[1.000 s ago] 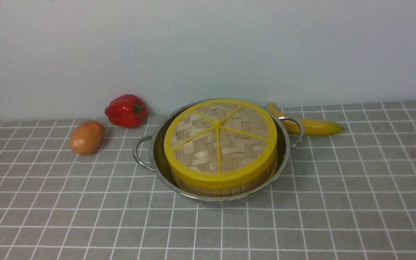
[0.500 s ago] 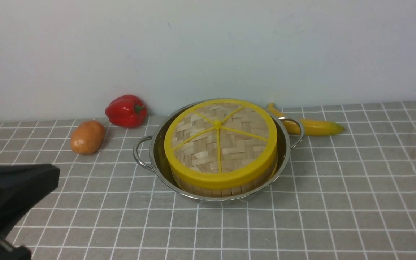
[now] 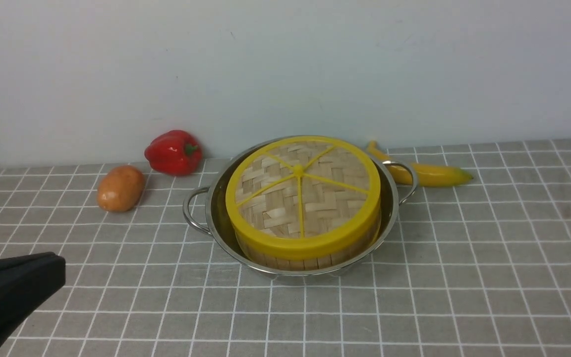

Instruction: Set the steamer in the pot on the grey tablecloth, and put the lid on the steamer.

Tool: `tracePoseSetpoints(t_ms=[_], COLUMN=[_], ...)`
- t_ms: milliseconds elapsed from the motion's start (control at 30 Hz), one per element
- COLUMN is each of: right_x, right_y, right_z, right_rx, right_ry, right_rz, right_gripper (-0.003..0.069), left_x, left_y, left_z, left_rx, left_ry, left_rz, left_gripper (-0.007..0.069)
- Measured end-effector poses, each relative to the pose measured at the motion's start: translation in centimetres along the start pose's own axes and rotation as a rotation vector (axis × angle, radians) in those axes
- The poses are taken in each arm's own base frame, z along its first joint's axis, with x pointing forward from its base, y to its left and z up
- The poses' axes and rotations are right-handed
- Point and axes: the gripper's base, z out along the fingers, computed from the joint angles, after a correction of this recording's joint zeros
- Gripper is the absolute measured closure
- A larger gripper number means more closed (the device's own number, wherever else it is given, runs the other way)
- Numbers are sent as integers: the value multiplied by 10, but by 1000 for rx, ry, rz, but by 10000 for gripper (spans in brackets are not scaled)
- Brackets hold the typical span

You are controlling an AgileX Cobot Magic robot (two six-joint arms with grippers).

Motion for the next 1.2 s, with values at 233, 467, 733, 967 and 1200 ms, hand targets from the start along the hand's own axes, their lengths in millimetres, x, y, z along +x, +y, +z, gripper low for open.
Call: tracePoseSetpoints(t_ms=[233,467,733,967,1200], right_x=[1,1,1,1,1], right_y=[3,4,5,5,5], right_z=[0,0,0,0,0], right_rx=[-33,-49,-51,-51,-51], right_ry=[9,12,12,12,12], right_rz=[20,30,31,32,32], right_gripper=[419,419,419,419,419], left_x=[34,114,176,180,180], left_y=[23,32,31,32,32], left_z=[-7,11,34,37,37], left_rx=[-314,-559,-582,-581,-583], left_ry=[-17,-88,-73,-92,-98], left_rz=[85,-39,-98,-98,-96], left_gripper=[612,602,582,572,561])
